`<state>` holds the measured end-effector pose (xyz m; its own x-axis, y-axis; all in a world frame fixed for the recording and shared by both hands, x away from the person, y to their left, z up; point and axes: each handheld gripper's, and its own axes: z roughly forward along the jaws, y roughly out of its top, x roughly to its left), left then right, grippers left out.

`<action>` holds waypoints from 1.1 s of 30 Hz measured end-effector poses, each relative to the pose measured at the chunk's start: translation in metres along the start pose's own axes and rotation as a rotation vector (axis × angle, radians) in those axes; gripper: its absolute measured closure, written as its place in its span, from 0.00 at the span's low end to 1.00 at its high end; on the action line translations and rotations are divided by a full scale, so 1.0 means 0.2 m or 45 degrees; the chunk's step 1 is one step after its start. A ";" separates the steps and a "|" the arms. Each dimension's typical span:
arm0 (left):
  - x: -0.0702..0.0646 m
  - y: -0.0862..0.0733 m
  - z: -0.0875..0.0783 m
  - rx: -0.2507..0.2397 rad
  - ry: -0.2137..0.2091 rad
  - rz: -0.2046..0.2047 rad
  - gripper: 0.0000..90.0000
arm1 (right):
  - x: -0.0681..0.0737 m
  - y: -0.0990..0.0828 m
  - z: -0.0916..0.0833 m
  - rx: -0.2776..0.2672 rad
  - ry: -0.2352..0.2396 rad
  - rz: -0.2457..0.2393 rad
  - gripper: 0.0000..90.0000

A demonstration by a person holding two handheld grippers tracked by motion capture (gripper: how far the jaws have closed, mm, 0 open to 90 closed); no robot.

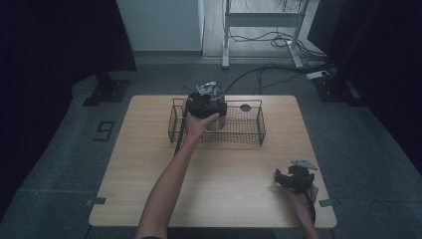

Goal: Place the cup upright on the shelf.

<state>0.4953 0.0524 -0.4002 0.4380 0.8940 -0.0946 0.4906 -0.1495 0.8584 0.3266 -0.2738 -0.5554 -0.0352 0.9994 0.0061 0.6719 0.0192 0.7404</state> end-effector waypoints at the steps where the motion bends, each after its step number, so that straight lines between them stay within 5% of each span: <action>1: 0.00 0.00 0.01 -0.002 0.003 -0.002 0.04 | 0.00 0.00 0.00 0.000 0.000 0.000 0.15; 17: 0.02 -0.04 0.10 0.021 0.039 -0.018 0.04 | 0.00 0.00 0.00 0.000 0.000 0.000 0.15; 33: 0.00 -0.16 0.23 0.106 0.078 -0.003 0.04 | 0.00 0.00 0.00 0.001 0.000 0.002 0.15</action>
<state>0.5147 0.0380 -0.4507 0.3912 0.9182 -0.0630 0.5536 -0.1801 0.8131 0.3265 -0.2737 -0.5554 -0.0345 0.9994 0.0073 0.6728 0.0178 0.7396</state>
